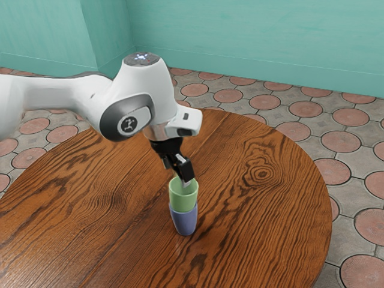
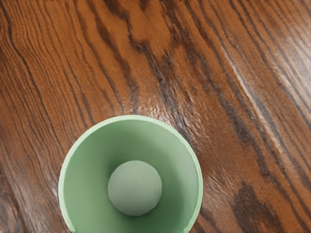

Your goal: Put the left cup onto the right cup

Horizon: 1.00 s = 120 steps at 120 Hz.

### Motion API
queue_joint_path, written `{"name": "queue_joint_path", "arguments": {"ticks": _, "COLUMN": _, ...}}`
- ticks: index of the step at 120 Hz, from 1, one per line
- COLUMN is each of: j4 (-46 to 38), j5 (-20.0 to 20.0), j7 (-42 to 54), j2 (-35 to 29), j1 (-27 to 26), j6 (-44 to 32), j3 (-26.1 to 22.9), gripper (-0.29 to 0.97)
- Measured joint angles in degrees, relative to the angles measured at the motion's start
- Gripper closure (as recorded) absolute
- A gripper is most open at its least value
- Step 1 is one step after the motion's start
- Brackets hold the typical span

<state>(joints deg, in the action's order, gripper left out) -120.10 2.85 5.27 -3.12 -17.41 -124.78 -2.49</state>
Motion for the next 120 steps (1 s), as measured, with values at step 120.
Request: {"name": "queue_joint_path", "arguments": {"ticks": 120, "j4": 31.7, "j5": -4.6, "j7": 1.5, "j2": 6.8, "j1": 0.7, "j6": 30.5, "j3": 10.0, "gripper": 0.00}}
